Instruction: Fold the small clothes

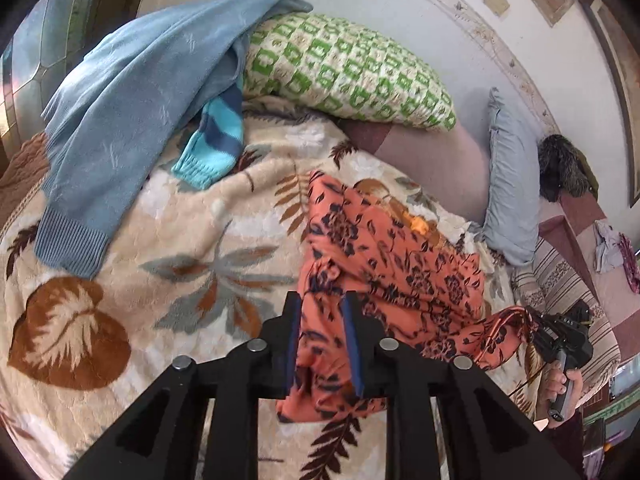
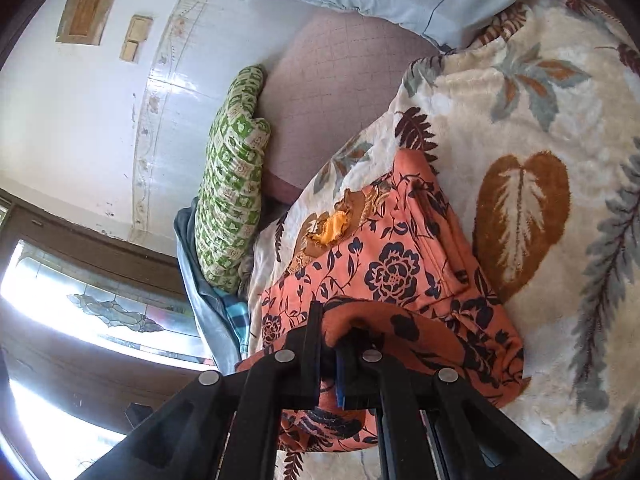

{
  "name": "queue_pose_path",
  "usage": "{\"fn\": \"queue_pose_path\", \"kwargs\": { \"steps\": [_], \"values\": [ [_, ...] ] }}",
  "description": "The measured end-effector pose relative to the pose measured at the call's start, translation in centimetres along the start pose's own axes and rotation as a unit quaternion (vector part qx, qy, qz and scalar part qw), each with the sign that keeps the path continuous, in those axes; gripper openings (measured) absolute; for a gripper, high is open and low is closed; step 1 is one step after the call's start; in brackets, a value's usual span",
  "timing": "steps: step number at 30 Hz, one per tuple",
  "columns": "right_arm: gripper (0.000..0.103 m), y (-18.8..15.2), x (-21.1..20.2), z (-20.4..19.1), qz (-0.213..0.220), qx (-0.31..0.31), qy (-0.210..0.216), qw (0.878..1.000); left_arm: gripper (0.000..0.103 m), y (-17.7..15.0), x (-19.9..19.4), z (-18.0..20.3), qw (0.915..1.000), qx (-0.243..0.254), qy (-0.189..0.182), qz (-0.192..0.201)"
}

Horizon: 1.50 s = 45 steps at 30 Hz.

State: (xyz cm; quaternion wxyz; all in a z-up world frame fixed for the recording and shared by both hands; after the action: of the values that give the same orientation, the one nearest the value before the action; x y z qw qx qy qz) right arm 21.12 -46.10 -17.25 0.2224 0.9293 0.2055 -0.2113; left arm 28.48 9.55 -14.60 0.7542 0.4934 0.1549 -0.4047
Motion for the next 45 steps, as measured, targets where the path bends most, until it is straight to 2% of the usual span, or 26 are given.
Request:
{"fn": "queue_pose_path", "kwargs": {
  "steps": [2, 4, 6, 12, 14, 16, 18, 19, 23, 26, 29, 31, 32, 33, 36, 40, 45],
  "values": [
    [0.005, -1.5, -0.4, 1.2, -0.008, 0.007, -0.008, 1.0, 0.051, -2.3, -0.1, -0.8, 0.9992, -0.021, 0.014, -0.029],
    [0.005, -2.7, -1.3, 2.2, -0.012, 0.018, -0.01, 1.0, 0.052, -3.7, -0.2, -0.8, 0.9982, -0.04, 0.004, -0.044],
    [0.005, -3.4, -2.4, 2.7, -0.009, 0.024, -0.008, 1.0, 0.064, -4.0, -0.4, -0.3, 0.9976, -0.054, 0.001, -0.044],
    [0.005, -4.4, -4.7, 2.2, -0.005, 0.017, -0.003, 1.0, 0.068, -2.8, 1.0, 2.7, 0.9966, -0.054, -0.027, -0.055],
    [0.005, -4.6, -4.8, 2.3, -0.006, 0.019, 0.0, 1.0, 0.068, -2.7, 2.0, 3.0, 0.9961, -0.056, -0.021, -0.065],
    [0.005, -4.9, -4.7, 2.5, -0.009, 0.025, 0.003, 1.0, 0.063, -3.3, 3.0, 2.9, 0.9946, -0.058, -0.006, -0.085],
    [0.005, -5.2, -4.4, 2.6, -0.015, 0.028, 0.006, 0.999, 0.034, -4.3, 3.8, 2.6, 0.9922, -0.06, -0.004, -0.109],
    [0.005, -5.3, -4.3, 2.8, -0.018, 0.029, 0.007, 0.999, 0.03, -4.7, 4.0, 2.5, 0.991, -0.064, -0.003, -0.118],
    [0.005, -5.7, -3.8, 3.4, -0.024, 0.035, 0.009, 0.999, 0.029, -5.7, 4.7, 2.1, 0.9887, -0.07, 0.005, -0.132],
    [0.005, -5.7, -3.9, 3.8, -0.023, 0.039, 0.01, 0.999, 0.042, -5.7, 5.7, 1.2, 0.9847, -0.092, 0.018, -0.147],
    [0.005, -5.6, -4.0, 4.3, -0.023, 0.043, 0.008, 0.999, 0.043, -5.7, 6.3, 1.3, 0.9854, -0.084, 0.017, -0.147],
    [0.005, -5.6, -3.9, 4.6, -0.024, 0.045, 0.005, 0.999, 0.04, -5.7, 6.7, 1.6, 0.9872, -0.07, 0.017, -0.142],
    [0.005, -5.5, -3.8, 4.8, -0.025, 0.047, 0.004, 0.999, 0.02, -5.7, 6.9, 1.7, 0.9876, -0.064, 0.014, -0.142],
    [0.005, -5.5, -3.7, 4.8, -0.026, 0.048, 0.005, 0.998, 0.013, -5.7, 7.1, 1.9, 0.9877, -0.058, 0.01, -0.145],
    [0.005, -4.8, -3.8, 3.9, -0.018, 0.038, 0.01, 0.999, 0.01, -4.9, 6.7, 2.4, 0.9913, -0.043, 0.005, -0.125],
    [0.005, -2.4, -4.1, 1.6, 0.002, 0.019, 0.03, 0.999, 0.01, -2.1, 5.9, 2.7, 0.9928, -0.061, -0.03, -0.099],
    [0.005, 3.0, -2.9, -1.2, 0.04, 0.002, 0.043, 0.998, 0.01, 3.9, 6.8, 3.2, 0.9926, -0.085, -0.055, -0.067]
  ]
}}
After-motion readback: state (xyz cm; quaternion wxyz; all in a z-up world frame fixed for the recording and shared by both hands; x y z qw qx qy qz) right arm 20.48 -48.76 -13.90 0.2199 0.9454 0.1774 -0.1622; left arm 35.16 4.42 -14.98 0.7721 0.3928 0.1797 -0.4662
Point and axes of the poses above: each gripper's, at about its wrist camera, not at the fingertips, and x roughly the way its jaws point, z to its right, y to its top, the point moved 5 cm from there along x, roughly the way its jaws point, and after that the axes turned 11 degrees about z, right-handed, at the moved point
